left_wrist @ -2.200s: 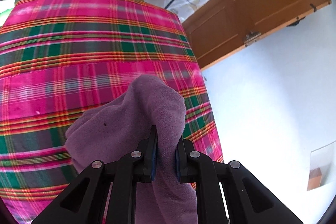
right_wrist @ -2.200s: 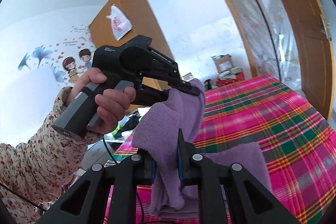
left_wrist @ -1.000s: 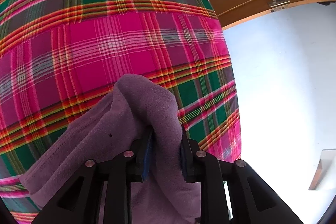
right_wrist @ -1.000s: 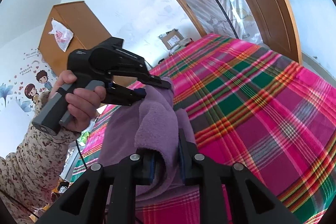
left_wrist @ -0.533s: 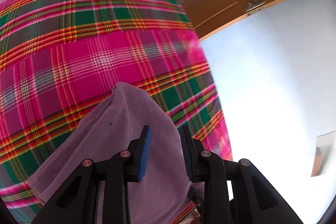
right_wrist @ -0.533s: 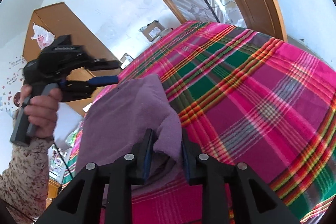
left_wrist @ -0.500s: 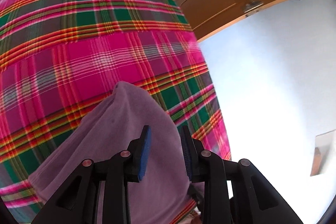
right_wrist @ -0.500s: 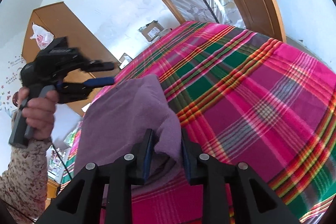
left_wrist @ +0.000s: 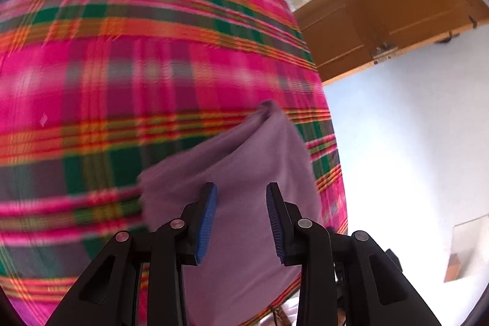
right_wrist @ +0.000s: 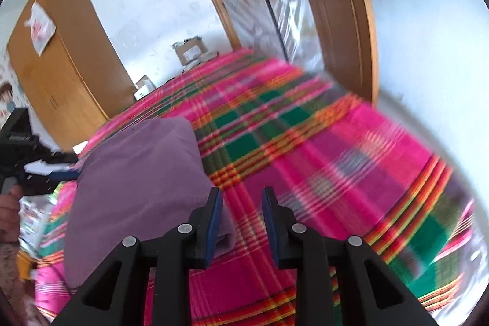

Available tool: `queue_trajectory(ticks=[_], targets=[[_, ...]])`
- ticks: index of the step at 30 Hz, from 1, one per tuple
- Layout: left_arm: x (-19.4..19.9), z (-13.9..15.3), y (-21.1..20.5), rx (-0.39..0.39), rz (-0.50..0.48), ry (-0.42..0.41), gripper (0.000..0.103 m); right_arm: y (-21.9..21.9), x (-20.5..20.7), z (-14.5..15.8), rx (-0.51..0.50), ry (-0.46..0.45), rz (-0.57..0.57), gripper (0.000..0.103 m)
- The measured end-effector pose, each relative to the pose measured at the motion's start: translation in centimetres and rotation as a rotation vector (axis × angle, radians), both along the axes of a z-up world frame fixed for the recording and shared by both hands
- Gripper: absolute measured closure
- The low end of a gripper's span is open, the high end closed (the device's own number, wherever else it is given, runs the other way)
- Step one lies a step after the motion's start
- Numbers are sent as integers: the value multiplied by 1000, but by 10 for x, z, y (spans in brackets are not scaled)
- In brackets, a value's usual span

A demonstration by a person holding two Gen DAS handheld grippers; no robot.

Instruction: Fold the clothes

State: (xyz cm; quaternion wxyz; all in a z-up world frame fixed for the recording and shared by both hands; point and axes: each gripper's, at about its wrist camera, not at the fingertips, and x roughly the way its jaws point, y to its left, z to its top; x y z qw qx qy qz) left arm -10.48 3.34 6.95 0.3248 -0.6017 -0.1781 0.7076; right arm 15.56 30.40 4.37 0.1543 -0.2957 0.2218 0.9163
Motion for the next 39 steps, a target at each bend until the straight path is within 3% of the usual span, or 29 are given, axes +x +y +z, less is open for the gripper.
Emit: queue_trajectory(ticks=[6, 15, 23, 27, 30, 35, 39], targets=[[20, -27, -46, 39, 59, -71, 68, -33, -15, 15, 54, 51, 145, 74], [50, -47, -63, 97, 27, -101, 68, -64, -18, -10, 155, -104, 193, 67], [23, -45, -92, 171, 130, -54, 68, -75, -15, 5, 181, -93, 245, 67], [-3, -31, -93, 168, 155, 44, 68, -92, -24, 15, 154, -60, 327, 67], [-21, -24, -79, 133, 85, 122, 68, -103, -30, 19, 127, -44, 379, 67], [-27, -23, -54, 59, -163, 289, 68, -105, -32, 17, 115, -60, 396, 67], [-26, -28, -42, 24, -296, 419, 68, -105, -38, 16, 97, -86, 407, 67]])
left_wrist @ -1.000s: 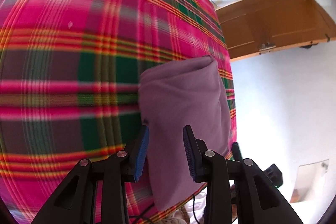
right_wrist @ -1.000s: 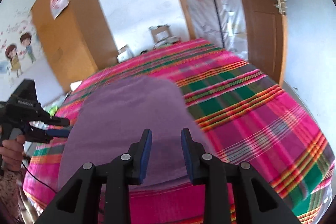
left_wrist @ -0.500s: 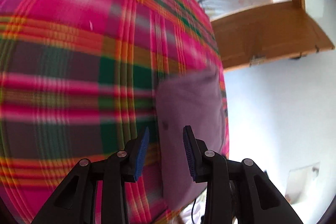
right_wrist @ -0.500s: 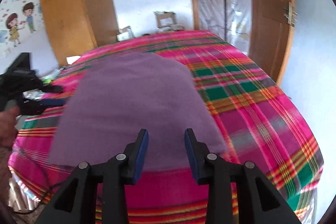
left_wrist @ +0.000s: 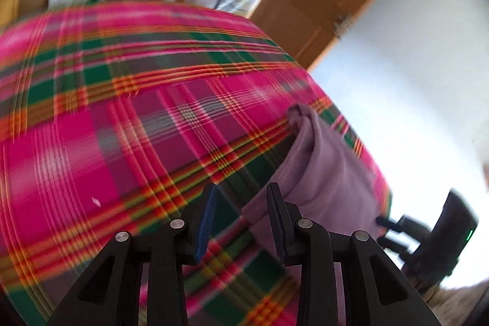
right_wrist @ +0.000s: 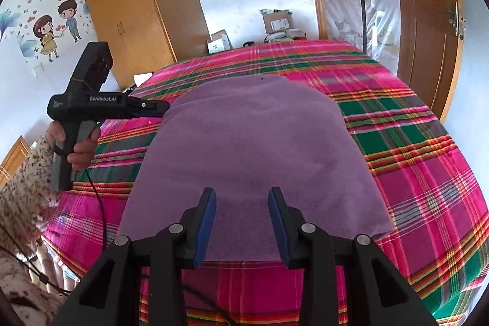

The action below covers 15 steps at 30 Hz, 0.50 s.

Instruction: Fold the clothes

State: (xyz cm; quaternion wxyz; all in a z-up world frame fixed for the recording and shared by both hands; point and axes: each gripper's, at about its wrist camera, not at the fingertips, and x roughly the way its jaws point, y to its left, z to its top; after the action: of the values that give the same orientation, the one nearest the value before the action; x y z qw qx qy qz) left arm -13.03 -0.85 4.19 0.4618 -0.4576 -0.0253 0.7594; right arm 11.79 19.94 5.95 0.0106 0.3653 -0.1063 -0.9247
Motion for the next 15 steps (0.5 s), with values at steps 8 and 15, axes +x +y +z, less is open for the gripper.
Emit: queue_trajectory(ticks=[8, 15], targets=[[0, -3, -6, 78, -169, 56, 68, -3, -13, 1, -13, -38, 41, 67], [-10, -10, 3, 79, -266, 15, 71, -10, -19, 1, 4, -79, 90, 67]])
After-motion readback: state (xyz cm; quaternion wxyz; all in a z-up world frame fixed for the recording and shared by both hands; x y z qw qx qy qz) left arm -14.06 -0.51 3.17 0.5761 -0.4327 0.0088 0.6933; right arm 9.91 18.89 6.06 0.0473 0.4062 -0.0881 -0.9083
